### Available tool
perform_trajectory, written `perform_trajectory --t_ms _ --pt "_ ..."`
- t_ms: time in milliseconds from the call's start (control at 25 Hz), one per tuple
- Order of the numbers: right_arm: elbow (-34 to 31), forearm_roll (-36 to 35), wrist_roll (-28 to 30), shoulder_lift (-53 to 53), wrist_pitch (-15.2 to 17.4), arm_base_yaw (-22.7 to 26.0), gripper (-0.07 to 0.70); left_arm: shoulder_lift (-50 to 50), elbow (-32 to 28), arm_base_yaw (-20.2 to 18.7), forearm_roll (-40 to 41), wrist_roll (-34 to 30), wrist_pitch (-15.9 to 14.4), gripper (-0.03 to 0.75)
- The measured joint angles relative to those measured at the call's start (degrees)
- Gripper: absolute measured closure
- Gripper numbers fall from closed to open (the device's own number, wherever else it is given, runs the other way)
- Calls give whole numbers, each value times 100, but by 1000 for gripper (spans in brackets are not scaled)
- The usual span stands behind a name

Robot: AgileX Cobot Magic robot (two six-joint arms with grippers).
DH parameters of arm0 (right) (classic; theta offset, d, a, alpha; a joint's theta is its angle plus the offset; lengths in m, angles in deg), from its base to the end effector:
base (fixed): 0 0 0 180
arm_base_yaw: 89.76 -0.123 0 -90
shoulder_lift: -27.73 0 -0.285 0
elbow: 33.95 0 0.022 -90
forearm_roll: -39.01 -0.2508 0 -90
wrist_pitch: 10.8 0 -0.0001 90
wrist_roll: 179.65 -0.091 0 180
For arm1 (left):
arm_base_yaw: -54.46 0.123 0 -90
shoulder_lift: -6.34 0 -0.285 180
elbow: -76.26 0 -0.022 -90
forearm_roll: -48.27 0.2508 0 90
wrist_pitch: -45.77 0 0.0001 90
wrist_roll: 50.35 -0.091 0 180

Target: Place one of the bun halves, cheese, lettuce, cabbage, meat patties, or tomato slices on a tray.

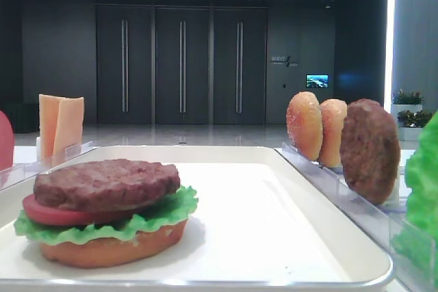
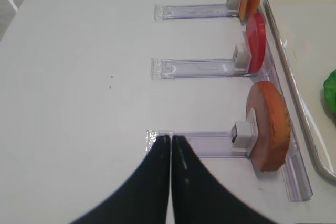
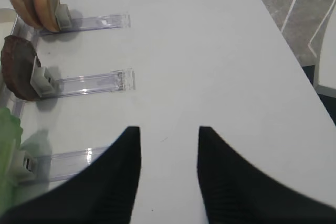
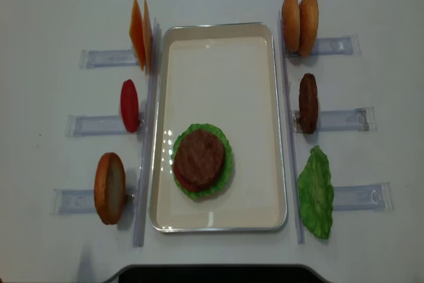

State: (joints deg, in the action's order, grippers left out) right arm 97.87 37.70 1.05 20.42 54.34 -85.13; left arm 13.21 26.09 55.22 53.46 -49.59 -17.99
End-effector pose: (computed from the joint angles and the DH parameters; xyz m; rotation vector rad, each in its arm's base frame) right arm -0.0101 0.0027 0.2731 0.0699 2.1041 -0.0282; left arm -0.0067 0.0073 0.2656 -0.0344 2.1064 0.1096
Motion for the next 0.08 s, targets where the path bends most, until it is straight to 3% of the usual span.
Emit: perform_trajectory --t_ms 80 --pt "0 0 0 0 0 0 374 0 0 0 0 0 0 722"
